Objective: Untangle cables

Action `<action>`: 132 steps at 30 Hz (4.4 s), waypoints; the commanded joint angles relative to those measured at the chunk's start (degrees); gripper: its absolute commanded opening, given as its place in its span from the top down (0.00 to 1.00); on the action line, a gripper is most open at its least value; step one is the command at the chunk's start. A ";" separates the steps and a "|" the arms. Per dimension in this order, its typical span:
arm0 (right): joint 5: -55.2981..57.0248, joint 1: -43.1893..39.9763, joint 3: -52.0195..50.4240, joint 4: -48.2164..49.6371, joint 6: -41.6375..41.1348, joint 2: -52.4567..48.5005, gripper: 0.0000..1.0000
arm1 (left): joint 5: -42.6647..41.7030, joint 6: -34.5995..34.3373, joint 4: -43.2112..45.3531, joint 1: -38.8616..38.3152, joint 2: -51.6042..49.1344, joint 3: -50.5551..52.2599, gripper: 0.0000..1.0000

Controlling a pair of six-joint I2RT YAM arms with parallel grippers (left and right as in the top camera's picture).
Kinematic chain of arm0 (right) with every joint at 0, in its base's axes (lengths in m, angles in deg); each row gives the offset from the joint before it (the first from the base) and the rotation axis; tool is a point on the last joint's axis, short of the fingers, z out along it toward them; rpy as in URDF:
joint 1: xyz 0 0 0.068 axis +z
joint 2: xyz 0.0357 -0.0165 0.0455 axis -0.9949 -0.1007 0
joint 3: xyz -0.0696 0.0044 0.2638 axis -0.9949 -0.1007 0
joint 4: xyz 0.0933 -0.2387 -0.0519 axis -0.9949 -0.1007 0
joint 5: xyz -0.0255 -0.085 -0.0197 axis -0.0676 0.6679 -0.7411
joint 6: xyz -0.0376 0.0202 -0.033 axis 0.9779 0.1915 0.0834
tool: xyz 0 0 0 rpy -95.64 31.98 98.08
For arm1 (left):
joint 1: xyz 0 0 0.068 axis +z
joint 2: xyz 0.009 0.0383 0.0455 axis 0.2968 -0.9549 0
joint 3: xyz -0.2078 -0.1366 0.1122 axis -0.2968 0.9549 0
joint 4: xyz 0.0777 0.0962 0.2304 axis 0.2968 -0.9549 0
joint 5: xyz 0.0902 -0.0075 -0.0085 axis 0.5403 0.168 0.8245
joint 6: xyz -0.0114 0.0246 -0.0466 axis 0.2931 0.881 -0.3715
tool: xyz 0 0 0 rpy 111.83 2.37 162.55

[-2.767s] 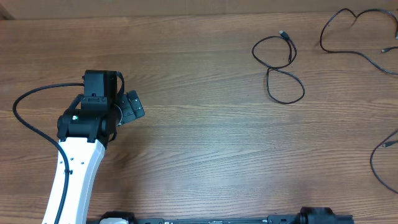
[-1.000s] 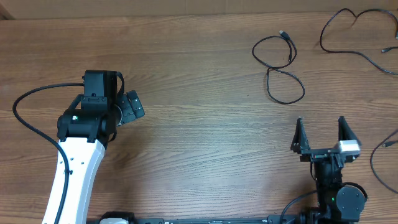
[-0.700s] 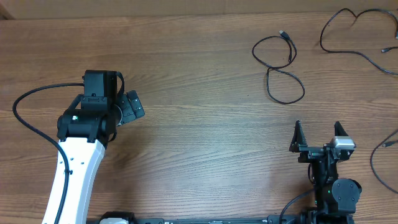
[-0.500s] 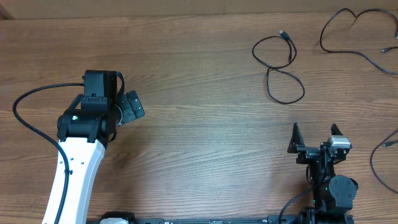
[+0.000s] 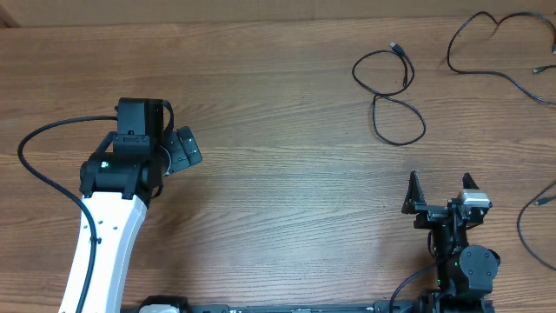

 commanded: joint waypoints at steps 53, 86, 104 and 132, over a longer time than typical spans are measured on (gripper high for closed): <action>0.72 -0.11 -0.59 0.31 0.24 -0.02 0.00 | -0.11 -0.68 -0.28 0.61 1.81 0.04 0.00; 0.72 -0.11 -0.59 0.31 0.24 -0.02 0.00 | -10.78 10.69 6.36 5.68 71.28 28.24 0.00; 0.72 -0.11 -0.59 0.31 0.22 -0.02 0.00 | -15.89 11.26 39.32 5.86 71.25 53.07 0.00; 0.72 -0.11 -0.59 0.31 0.24 -0.02 0.00 | -11.67 22.08 50.31 5.03 71.63 65.53 0.01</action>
